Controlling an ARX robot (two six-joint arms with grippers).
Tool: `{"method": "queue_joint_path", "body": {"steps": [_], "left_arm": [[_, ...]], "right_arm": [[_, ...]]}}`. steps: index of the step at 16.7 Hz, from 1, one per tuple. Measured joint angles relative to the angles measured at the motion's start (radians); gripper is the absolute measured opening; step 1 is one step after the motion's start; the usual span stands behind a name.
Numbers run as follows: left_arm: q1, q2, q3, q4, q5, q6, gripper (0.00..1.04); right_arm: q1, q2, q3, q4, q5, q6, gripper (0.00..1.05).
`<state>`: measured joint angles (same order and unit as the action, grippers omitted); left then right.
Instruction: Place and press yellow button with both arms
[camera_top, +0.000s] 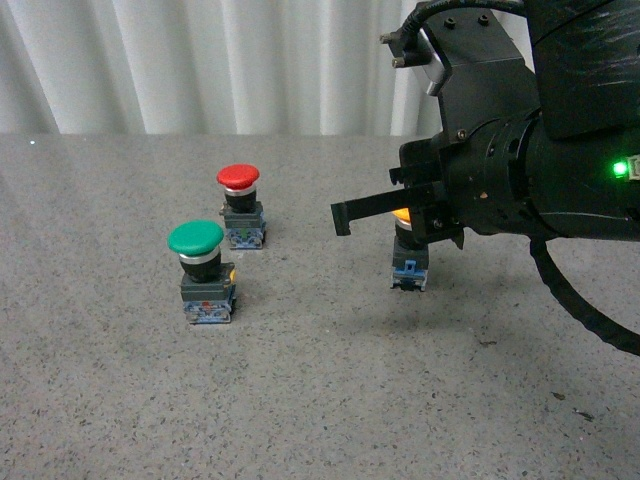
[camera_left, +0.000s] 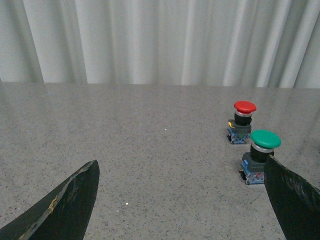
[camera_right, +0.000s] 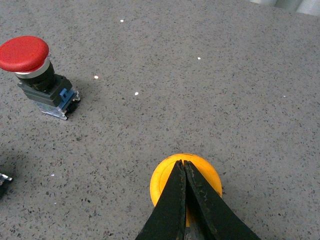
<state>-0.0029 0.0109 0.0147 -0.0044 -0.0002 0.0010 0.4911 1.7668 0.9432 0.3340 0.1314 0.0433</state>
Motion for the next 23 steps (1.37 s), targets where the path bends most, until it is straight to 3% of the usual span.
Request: {"method": "queue_joint_path", "body": {"steps": [10, 15, 19, 21, 23], "left_arm": [[0.000, 0.000, 0.000, 0.000, 0.000, 0.000, 0.98], [0.000, 0.000, 0.000, 0.000, 0.000, 0.000, 0.98], [0.000, 0.000, 0.000, 0.000, 0.000, 0.000, 0.98], [0.000, 0.000, 0.000, 0.000, 0.000, 0.000, 0.98], [0.000, 0.000, 0.000, 0.000, 0.000, 0.000, 0.98]], "right_arm": [[-0.008, 0.018, 0.023, -0.076, 0.023, -0.003, 0.02], [-0.014, -0.037, -0.014, 0.069, 0.027, 0.060, 0.02], [-0.032, -0.213, -0.039, 0.268, 0.051, 0.201, 0.02], [-0.064, -0.303, -0.131, 0.240, 0.003, 0.257, 0.02], [-0.137, -0.722, -0.385, 0.132, -0.065, 0.272, 0.02]]}}
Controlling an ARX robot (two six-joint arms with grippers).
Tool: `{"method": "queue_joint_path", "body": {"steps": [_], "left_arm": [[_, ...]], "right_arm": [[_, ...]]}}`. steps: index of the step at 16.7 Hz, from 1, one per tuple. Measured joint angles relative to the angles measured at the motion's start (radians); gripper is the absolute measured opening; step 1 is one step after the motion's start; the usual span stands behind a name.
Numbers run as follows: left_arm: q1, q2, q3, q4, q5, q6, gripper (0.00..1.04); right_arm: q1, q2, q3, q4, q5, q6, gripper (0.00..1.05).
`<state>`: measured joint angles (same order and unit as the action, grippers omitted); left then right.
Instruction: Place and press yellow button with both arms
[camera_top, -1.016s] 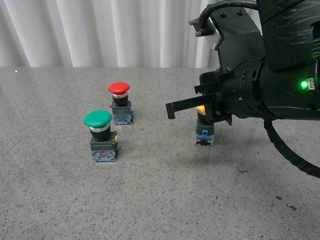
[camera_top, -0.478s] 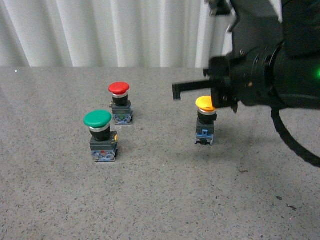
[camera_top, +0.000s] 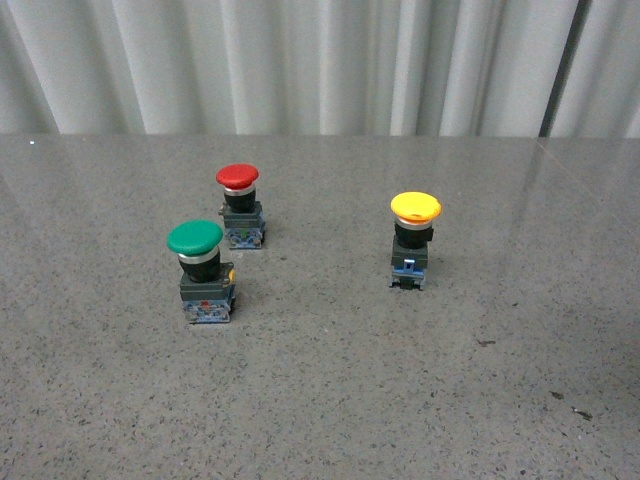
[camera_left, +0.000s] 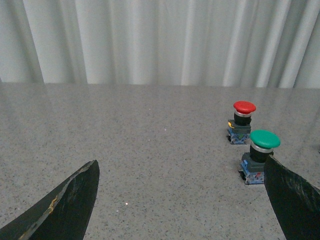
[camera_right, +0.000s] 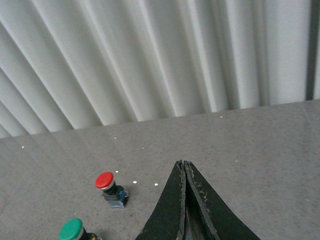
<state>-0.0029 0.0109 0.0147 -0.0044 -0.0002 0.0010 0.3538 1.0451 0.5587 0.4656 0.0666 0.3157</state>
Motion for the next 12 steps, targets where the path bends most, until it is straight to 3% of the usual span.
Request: {"method": "queue_joint_path", "body": {"steps": [1, 2, 3, 4, 5, 7, 12], "left_arm": [[0.000, 0.000, 0.000, 0.000, 0.000, 0.000, 0.98], [0.000, 0.000, 0.000, 0.000, 0.000, 0.000, 0.98], [0.000, 0.000, 0.000, 0.000, 0.000, 0.000, 0.98], [0.000, 0.000, 0.000, 0.000, -0.001, 0.000, 0.98], [0.000, 0.000, 0.000, 0.000, 0.000, 0.000, 0.98], [0.000, 0.000, 0.000, 0.000, 0.000, 0.000, 0.98], [0.000, 0.000, 0.000, 0.000, 0.000, 0.000, 0.98]], "right_arm": [[-0.019, -0.051, -0.026, -0.026, 0.005, -0.006, 0.02], [-0.042, -0.148, -0.092, -0.066, 0.136, -0.092, 0.02], [-0.088, -0.234, -0.153, -0.105, 0.146, -0.163, 0.02], [-0.153, -0.326, -0.210, -0.159, 0.126, -0.221, 0.02], [-0.250, -0.444, -0.267, -0.229, 0.044, -0.254, 0.02], [-0.362, -0.597, -0.337, -0.227, -0.042, -0.288, 0.02], [-0.354, -0.658, -0.420, -0.234, -0.067, -0.302, 0.02]]}}
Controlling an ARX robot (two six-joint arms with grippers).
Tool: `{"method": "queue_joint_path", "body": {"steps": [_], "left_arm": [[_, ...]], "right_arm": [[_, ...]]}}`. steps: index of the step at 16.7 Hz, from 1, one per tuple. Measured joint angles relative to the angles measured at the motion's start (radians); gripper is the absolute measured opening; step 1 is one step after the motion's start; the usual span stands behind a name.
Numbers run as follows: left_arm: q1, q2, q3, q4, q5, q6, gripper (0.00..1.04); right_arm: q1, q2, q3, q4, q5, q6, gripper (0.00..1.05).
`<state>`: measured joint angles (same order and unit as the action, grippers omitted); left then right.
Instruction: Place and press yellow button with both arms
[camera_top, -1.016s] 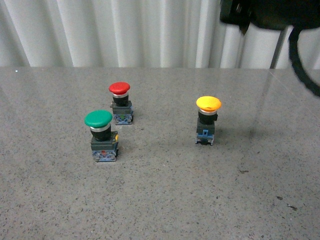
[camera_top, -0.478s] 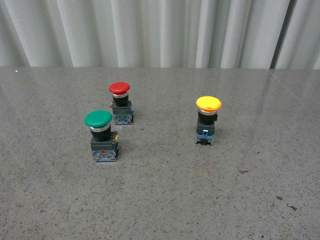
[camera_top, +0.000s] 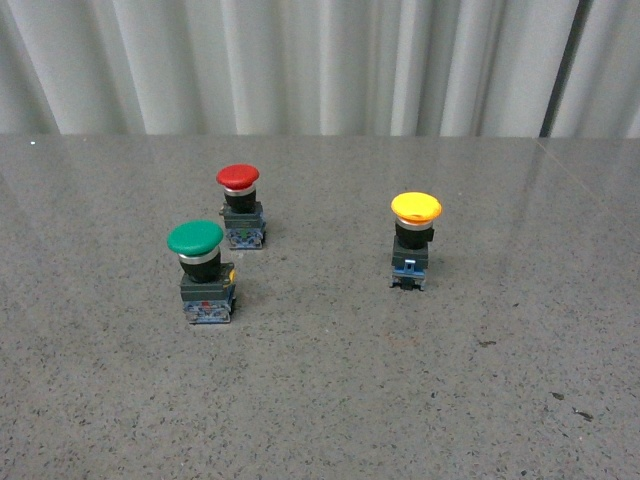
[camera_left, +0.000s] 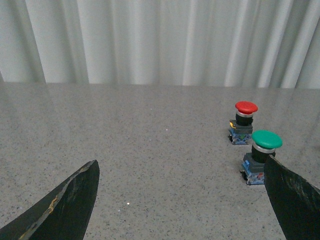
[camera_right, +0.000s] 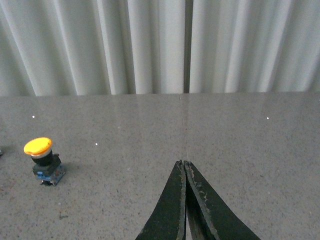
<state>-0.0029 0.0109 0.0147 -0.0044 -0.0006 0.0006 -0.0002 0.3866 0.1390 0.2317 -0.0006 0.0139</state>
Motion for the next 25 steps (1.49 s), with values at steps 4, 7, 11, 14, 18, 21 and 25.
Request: {"method": "queue_joint_path", "body": {"steps": [4, 7, 11, 14, 18, 21, 25], "left_arm": [[0.000, 0.000, 0.000, 0.000, 0.000, 0.000, 0.98], [0.000, 0.000, 0.000, 0.000, 0.000, 0.000, 0.98], [0.000, 0.000, 0.000, 0.000, 0.000, 0.000, 0.98], [0.000, 0.000, 0.000, 0.000, 0.000, 0.000, 0.98], [0.000, 0.000, 0.000, 0.000, 0.000, 0.000, 0.98], [0.000, 0.000, 0.000, 0.000, 0.000, 0.000, 0.98], [0.000, 0.000, 0.000, 0.000, 0.000, 0.000, 0.98]], "right_arm": [[0.000, -0.069, -0.035, -0.008, 0.000, -0.005, 0.02], [0.000, -0.111, -0.072, -0.035, 0.000, -0.005, 0.02], [0.000, -0.169, -0.091, -0.061, 0.000, -0.006, 0.02], [0.000, -0.197, -0.106, -0.074, 0.000, -0.007, 0.02], [0.000, -0.382, -0.126, -0.233, 0.000, -0.008, 0.02], [0.000, -0.382, -0.126, -0.236, 0.000, -0.008, 0.02], [0.000, -0.382, -0.126, -0.236, 0.000, -0.008, 0.44]]}}
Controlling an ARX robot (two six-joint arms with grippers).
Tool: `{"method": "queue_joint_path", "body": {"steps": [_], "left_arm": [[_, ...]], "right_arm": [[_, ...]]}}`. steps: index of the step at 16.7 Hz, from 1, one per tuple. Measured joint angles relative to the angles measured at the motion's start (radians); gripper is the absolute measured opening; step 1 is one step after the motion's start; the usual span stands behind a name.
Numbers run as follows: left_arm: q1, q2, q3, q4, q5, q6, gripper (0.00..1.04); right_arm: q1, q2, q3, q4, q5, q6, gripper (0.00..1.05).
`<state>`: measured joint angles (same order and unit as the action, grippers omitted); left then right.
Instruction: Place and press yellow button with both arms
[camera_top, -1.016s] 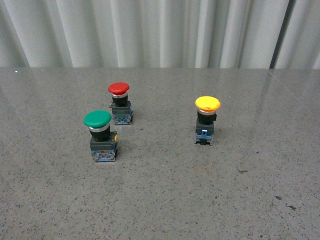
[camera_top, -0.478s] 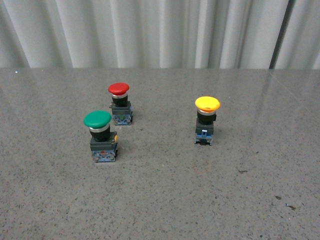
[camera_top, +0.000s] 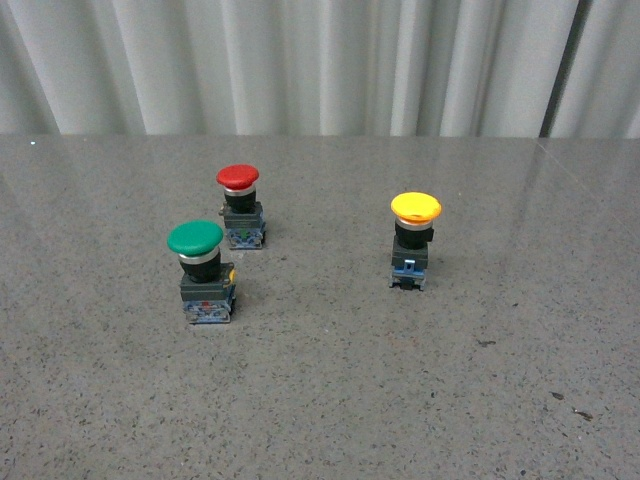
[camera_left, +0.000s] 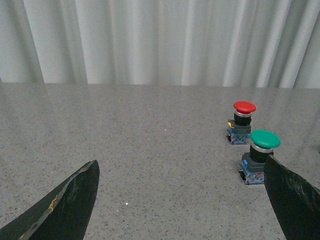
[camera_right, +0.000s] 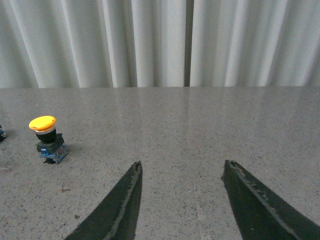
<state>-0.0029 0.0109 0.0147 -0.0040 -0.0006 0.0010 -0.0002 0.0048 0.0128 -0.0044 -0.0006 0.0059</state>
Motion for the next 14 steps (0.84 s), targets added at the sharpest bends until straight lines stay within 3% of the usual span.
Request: {"method": "queue_joint_path", "body": {"steps": [2, 5, 14], "left_arm": [[0.000, 0.000, 0.000, 0.000, 0.000, 0.000, 0.98], [0.000, 0.000, 0.000, 0.000, 0.000, 0.000, 0.98], [0.000, 0.000, 0.000, 0.000, 0.000, 0.000, 0.98]], "right_arm": [[0.000, 0.000, 0.000, 0.000, 0.000, 0.000, 0.73], [0.000, 0.000, 0.000, 0.000, 0.000, 0.000, 1.00], [0.000, 0.000, 0.000, 0.000, 0.000, 0.000, 0.98]]}}
